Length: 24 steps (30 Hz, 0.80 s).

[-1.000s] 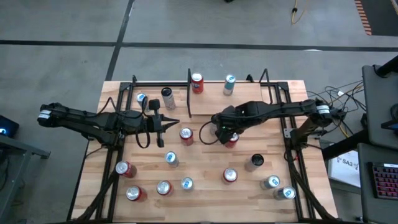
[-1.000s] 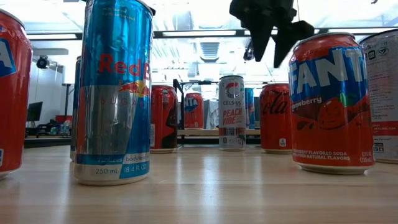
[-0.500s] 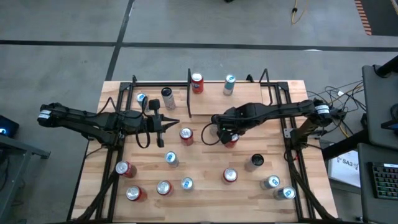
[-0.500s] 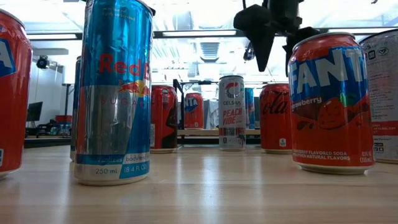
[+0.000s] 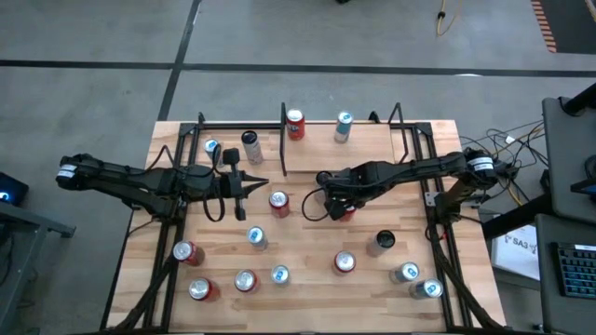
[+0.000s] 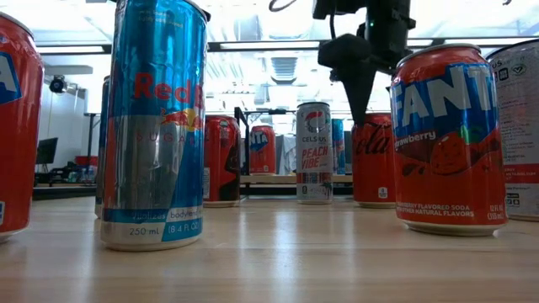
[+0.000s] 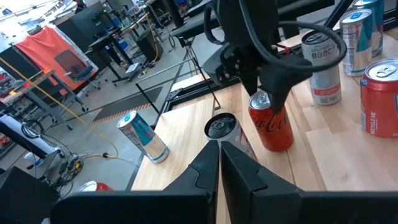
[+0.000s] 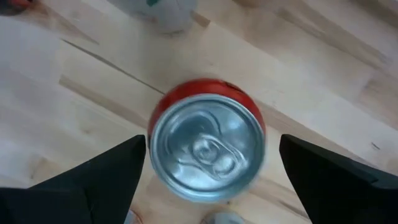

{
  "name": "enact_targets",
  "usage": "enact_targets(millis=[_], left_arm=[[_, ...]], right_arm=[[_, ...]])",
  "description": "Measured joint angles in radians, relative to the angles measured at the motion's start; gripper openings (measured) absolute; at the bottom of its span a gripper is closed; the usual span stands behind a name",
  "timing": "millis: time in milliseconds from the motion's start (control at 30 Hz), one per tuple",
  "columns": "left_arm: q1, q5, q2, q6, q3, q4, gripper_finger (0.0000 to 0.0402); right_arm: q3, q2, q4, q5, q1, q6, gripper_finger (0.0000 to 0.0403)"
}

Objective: Place canned beverage on shelf
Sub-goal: Put the dark red soda can on the shelf

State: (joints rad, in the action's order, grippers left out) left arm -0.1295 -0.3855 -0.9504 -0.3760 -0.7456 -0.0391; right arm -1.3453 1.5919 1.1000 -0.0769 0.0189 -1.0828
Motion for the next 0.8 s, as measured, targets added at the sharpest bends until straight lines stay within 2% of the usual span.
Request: enact_targets(millis=[333,433,667,800], left_arm=[[0.000,0.000,0.000,0.000,0.000,0.000,0.0000],[0.000,0.000,0.000,0.000,0.000,0.000,0.0000],[0.000,0.000,0.000,0.000,0.000,0.000,0.0000],[0.000,0.000,0.000,0.000,0.000,0.000,0.0000]], right_arm=[[0.022,0.106,-0.078,0.039,0.000,0.012,0.0357],[0.010,0.131,-0.081,0.075,0.000,0.033,0.0344],[-0.003,0.144,-0.088,0.085,0.000,0.021,0.0291],[-0.010,0.133,-0.086,0.087,0.000,0.005,0.0290]])
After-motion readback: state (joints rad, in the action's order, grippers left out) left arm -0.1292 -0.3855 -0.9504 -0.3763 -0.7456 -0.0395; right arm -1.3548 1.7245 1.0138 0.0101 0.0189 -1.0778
